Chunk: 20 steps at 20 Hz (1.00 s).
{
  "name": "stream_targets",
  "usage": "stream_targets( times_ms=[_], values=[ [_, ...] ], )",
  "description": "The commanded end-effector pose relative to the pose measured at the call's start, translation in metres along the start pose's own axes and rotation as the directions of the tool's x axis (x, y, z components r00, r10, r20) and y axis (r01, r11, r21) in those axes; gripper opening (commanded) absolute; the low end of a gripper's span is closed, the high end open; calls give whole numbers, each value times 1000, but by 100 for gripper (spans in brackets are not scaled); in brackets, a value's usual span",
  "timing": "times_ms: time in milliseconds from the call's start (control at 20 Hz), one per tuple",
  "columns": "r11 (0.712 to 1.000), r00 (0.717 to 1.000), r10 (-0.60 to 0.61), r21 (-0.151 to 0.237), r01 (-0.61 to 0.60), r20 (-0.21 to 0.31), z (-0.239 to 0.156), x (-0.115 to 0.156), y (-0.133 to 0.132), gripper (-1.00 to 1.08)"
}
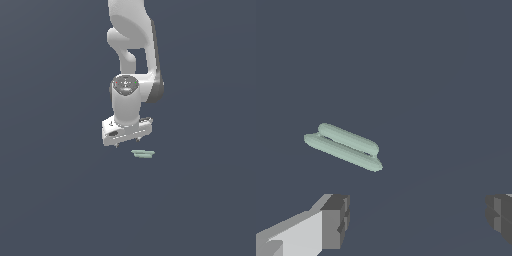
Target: Pick up the object and move it to a goal position.
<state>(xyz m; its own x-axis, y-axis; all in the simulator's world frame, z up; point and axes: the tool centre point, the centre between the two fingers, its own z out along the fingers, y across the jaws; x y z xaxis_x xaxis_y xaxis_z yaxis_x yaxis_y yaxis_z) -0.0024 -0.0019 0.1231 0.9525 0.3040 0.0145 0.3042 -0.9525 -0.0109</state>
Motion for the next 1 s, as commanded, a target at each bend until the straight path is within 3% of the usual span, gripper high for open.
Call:
stream_targets(
  times_ms=[0,450,700,950],
  values=[
    [997,997,-71,5,71,-7,8,0,-3,108],
    [947,946,-320,19,322,-45,35,0,-15,108],
    [892,891,-449,20,451,-74,47,0,-23,108],
    [821,817,-567,15,571,-107,58,1,-32,108]
  ],
)
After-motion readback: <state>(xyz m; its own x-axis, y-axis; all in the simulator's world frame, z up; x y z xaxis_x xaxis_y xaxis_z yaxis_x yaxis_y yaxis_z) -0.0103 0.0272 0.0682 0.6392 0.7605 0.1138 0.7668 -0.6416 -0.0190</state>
